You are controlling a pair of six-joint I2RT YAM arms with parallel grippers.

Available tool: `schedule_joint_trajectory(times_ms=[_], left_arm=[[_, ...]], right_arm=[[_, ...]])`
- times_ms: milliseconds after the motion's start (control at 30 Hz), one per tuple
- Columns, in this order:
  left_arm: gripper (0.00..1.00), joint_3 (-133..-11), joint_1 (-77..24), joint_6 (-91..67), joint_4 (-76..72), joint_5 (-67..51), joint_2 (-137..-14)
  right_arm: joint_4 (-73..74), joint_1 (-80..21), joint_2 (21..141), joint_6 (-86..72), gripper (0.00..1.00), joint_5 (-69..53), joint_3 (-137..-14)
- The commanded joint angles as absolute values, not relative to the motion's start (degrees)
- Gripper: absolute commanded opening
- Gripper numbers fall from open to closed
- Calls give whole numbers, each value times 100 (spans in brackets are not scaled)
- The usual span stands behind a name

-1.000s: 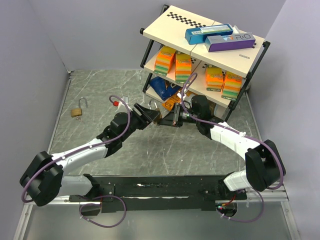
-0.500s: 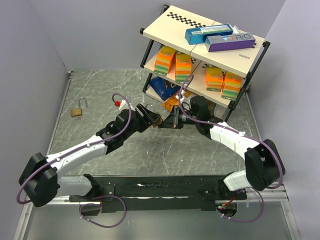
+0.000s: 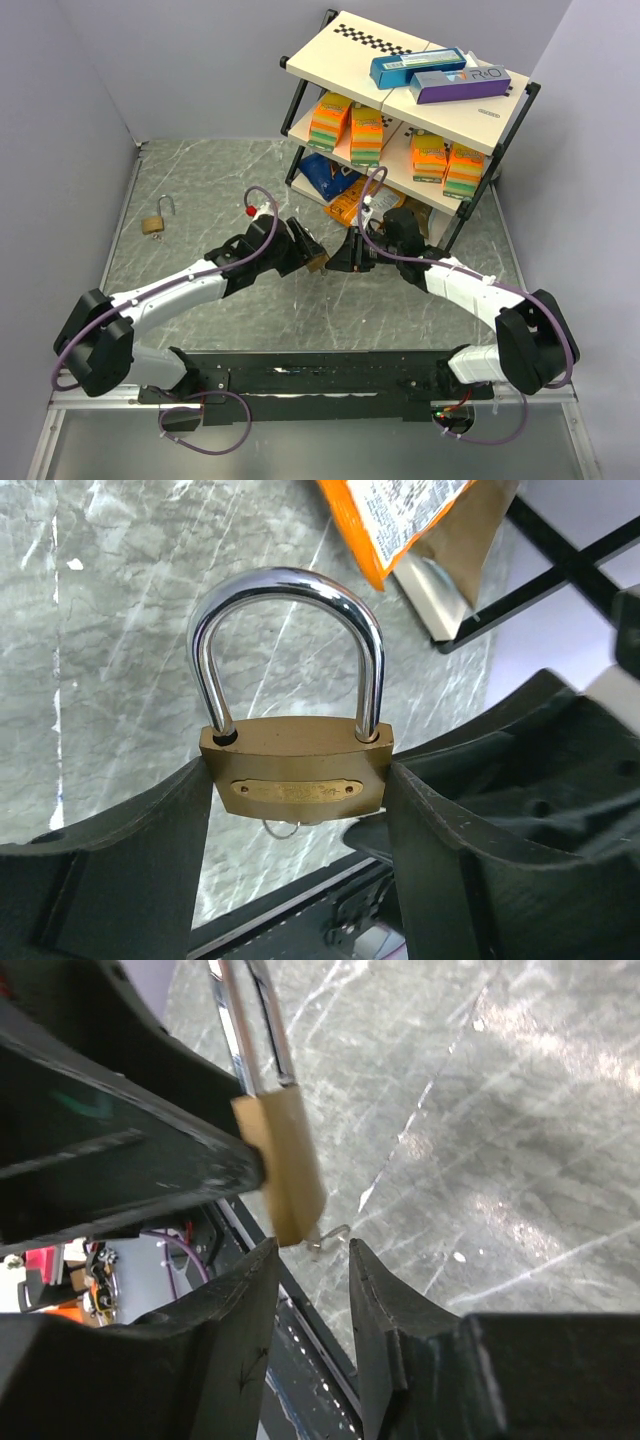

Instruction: Unlock with the key

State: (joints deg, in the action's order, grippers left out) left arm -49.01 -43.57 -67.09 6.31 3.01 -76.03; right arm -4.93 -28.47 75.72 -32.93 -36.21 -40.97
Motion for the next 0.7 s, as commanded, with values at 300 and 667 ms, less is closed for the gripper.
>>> schedule_joint_trajectory(times_ms=[300, 667], left_arm=[[1, -4360, -3903, -5503, -641, -1035, -7217], [1, -4060, -3560, -3729, -634, -3023, -6917]], right_arm=[[-607, -2664, 6926, -2988, 51, -4016, -4298], [553, -2549, 7769, -1908, 68, -4834, -5835]])
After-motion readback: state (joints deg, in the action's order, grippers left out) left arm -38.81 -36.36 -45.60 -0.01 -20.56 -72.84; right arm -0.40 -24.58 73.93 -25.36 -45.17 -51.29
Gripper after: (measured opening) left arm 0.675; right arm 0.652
